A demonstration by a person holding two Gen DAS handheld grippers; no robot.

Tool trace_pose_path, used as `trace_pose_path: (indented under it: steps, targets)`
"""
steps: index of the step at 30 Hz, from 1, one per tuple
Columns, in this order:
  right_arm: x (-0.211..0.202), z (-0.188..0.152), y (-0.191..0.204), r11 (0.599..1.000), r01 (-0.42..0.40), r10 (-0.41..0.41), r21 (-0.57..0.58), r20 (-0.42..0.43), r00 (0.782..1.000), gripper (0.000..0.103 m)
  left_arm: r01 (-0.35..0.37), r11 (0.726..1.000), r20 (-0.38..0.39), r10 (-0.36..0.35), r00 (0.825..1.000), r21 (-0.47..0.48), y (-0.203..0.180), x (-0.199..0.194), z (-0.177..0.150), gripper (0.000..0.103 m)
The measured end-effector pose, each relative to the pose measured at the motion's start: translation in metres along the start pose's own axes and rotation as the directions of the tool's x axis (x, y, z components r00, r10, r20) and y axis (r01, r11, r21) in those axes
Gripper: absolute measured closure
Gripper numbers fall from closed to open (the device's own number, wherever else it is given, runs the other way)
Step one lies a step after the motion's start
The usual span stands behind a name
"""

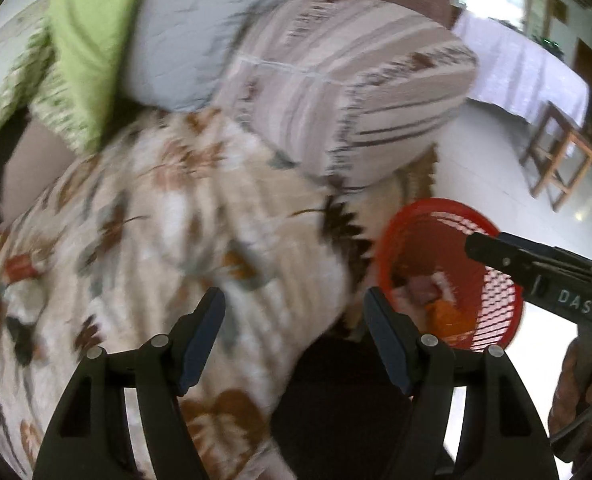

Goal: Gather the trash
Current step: 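Return both grippers to the remaining items on the blanket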

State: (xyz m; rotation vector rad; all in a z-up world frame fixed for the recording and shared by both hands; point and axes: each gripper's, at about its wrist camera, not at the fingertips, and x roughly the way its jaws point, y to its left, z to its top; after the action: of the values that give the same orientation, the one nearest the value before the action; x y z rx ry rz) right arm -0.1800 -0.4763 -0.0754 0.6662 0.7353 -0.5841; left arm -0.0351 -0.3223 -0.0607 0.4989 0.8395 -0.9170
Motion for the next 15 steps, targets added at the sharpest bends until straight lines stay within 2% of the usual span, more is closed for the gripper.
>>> trace_pose_path:
  steps: [4,7,10,13,15]
  targets:
    - [0.007,-0.004,0.038,0.996,-0.047,0.045,-0.076,-0.024,0.999,0.040,-0.073,0.995,0.034,0.075,0.997,-0.072,0.041,-0.020,-0.012,0.032]
    - [0.014,-0.007,0.071,0.986,-0.090,0.084,-0.138,-0.048,0.995,0.040,-0.145,0.981,0.069,0.155,0.985,-0.132,0.075,-0.036,-0.022,0.032]
    - [0.022,-0.012,0.107,0.970,-0.134,0.121,-0.201,-0.076,0.990,0.039,-0.227,0.950,0.076,0.248,0.966,-0.215,0.114,-0.050,-0.035,0.032]
    - [0.031,-0.017,0.141,0.951,-0.182,0.160,-0.250,-0.107,0.981,0.039,-0.261,0.924,0.051,0.286,0.957,-0.279,0.154,-0.061,-0.048,0.031]
    - [0.037,-0.021,0.162,0.936,-0.213,0.184,-0.280,-0.128,0.975,0.039,-0.304,0.898,0.038,0.333,0.942,-0.319,0.179,-0.069,-0.059,0.031]
